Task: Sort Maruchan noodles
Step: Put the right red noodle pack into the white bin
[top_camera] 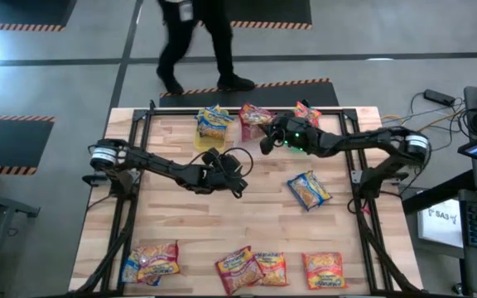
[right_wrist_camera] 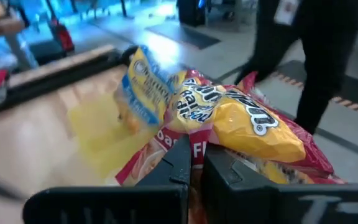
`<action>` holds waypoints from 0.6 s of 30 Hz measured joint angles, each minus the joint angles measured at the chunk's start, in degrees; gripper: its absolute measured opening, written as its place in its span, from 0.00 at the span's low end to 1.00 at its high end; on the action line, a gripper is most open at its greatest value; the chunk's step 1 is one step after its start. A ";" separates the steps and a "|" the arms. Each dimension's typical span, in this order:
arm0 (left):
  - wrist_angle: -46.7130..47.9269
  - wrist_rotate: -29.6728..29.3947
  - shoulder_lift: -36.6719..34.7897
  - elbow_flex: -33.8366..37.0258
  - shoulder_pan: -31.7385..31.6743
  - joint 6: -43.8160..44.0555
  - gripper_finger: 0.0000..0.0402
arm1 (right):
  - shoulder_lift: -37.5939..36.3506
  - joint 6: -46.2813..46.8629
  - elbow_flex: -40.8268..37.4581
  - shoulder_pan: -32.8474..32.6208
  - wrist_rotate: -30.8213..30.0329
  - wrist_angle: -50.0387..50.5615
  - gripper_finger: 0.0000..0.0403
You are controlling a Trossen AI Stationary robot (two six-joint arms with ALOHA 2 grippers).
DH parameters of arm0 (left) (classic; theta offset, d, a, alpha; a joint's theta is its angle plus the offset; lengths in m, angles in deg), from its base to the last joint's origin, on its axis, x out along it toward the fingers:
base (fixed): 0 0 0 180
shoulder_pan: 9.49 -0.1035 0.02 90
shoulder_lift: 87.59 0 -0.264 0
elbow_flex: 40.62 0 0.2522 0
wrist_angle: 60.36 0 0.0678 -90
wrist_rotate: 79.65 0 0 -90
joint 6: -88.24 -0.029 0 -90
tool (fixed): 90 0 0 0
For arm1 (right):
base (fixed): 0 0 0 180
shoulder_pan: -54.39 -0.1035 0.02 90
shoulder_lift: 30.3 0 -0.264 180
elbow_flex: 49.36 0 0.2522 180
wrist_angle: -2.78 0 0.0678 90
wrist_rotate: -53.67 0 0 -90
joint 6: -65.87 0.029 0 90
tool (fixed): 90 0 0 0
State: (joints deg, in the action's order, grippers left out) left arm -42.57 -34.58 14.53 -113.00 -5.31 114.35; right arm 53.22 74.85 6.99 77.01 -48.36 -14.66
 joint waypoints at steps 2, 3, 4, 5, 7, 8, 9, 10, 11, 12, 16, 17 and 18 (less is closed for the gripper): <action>0.33 -0.04 -0.31 0.72 0.00 0.13 0.49 | 2.52 1.08 0.05 0.95 -0.02 -5.36 0.02; 0.25 -0.07 -0.52 0.97 -0.01 0.27 0.49 | 3.44 1.94 0.16 1.51 0.04 -6.71 0.02; 0.05 -0.08 -0.75 1.30 -0.02 0.58 0.49 | 4.36 2.38 0.17 1.90 0.14 -7.56 0.02; 0.03 -0.15 -0.99 1.66 -0.02 1.03 0.49 | 5.39 2.76 0.17 2.15 0.14 -8.29 0.02; 0.14 -0.17 -1.20 2.29 -0.02 1.59 0.49 | 7.36 2.99 0.17 2.62 -0.02 -9.53 0.02; 0.14 -0.19 -1.22 2.51 -0.02 1.65 0.49 | 8.31 2.98 0.13 2.81 -0.01 -10.77 0.02; 0.28 -0.39 -1.25 2.70 -0.02 1.66 0.49 | 9.33 3.03 0.13 2.92 0.02 -12.55 0.02; 0.30 -0.88 -1.27 2.80 -0.02 1.68 0.49 | 10.14 3.01 0.15 3.08 -0.02 -14.00 0.02; 0.23 -1.00 -1.33 2.84 -0.02 1.72 0.49 | 10.91 3.01 0.17 3.28 0.02 -15.02 0.02; 0.21 -1.05 -1.40 2.86 -0.02 1.87 0.49 | 11.70 3.41 0.22 3.31 -0.02 -15.29 0.02; 0.22 -1.05 -1.46 2.89 -0.02 2.05 0.49 | 13.86 3.87 0.22 3.42 -0.04 -15.42 0.02; 0.22 -1.07 -1.46 2.89 -0.02 2.05 0.49 | 14.23 3.89 0.22 3.51 -0.04 -15.78 0.02; 0.21 -1.07 -1.46 2.89 -0.02 2.05 0.49 | 14.54 3.91 0.22 3.64 0.02 -15.81 0.02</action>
State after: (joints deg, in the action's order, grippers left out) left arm -42.36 -35.65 13.07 -110.11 -5.33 116.41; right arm 67.77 78.76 7.21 80.66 -48.34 -30.47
